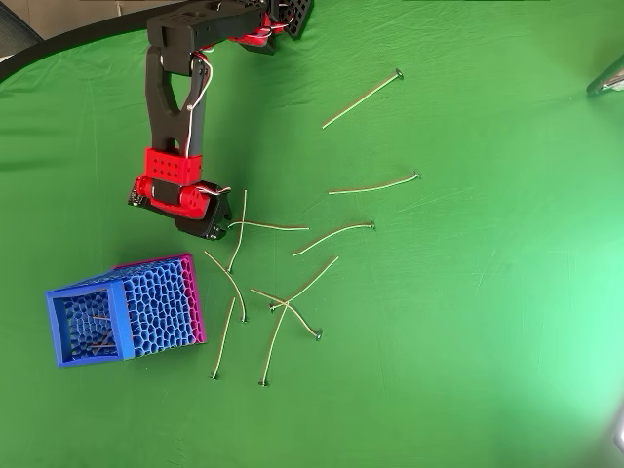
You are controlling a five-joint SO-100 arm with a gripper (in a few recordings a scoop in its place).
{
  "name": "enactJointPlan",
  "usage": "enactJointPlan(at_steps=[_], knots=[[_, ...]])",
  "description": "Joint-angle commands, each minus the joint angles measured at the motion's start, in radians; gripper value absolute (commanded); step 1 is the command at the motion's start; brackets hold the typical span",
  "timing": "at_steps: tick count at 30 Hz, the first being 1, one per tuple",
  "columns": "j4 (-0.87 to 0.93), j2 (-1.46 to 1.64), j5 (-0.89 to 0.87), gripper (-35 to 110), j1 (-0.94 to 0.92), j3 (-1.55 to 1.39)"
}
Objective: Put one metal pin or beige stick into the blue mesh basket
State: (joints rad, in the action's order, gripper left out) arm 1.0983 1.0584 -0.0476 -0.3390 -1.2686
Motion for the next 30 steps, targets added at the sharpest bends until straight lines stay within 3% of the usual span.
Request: enactJointPlan(at_steps=[1,24,30], knots=[[-0.011,0.0,0.006,15,0.0,0.031],[-0.011,-0.032,0.017,14,-0.012,0.069],[-0.011,-0.04,0.021,4,-0.014,0.075]])
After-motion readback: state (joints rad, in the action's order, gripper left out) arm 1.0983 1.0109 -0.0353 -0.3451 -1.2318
